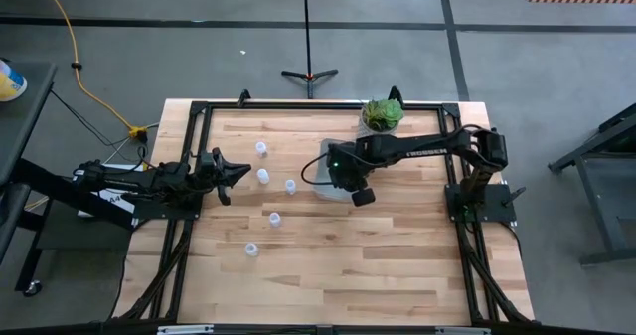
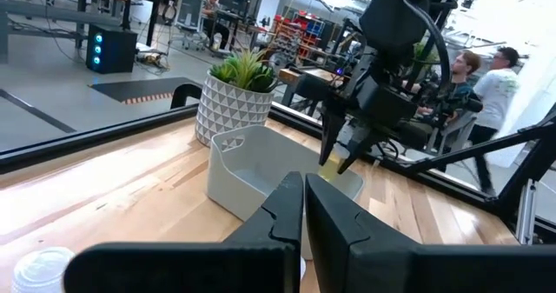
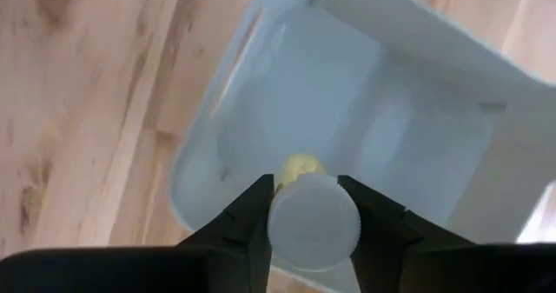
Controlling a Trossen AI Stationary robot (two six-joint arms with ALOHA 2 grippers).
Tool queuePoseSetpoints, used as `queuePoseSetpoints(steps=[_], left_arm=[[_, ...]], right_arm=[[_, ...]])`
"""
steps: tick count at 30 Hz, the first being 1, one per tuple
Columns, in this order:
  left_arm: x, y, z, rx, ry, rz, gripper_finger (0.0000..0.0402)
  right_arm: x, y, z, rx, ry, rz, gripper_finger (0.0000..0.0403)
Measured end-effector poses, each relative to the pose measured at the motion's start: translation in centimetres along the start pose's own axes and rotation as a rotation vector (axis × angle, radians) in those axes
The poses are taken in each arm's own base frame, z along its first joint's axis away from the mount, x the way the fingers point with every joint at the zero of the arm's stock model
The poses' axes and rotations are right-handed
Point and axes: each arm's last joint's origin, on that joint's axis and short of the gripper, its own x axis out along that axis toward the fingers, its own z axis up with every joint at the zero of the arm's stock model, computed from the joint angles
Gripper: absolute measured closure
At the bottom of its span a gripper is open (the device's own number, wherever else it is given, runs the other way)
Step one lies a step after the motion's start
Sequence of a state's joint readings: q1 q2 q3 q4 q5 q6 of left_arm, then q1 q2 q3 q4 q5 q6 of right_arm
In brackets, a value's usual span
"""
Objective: Pick and place pill bottles into a basket
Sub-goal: Put the yellow pill bottle into the white bin
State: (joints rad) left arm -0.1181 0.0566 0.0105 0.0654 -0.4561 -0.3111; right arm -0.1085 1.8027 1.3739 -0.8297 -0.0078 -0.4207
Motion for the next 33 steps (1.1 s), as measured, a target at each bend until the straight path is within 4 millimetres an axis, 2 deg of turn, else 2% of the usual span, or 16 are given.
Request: queuePoseSetpoints(steps=[6,15,23,33], left_arm=[[0.0,0.0,0.0,0.000,0.000,0.001,0.0350],[0.0,0.0,0.0,0.000,0.000,0.001,0.0351],[0.0,0.0,0.0,0.000,0.000,0.001,0.0350],[0.0,0.0,0.0,0.017,0.000,0.002,0.0351]], right_arm=[[1.1,0.0,0.1,0.001,0.013,0.026,0.0298],[3.2,0.0,0.1,0.002,0.056,0.052,0.0286],[3.2,0.0,0.1,0.005,0.054,0.052,0.0286],[3.2,0.0,0.1,0.053,0.054,0.049,0.0242]])
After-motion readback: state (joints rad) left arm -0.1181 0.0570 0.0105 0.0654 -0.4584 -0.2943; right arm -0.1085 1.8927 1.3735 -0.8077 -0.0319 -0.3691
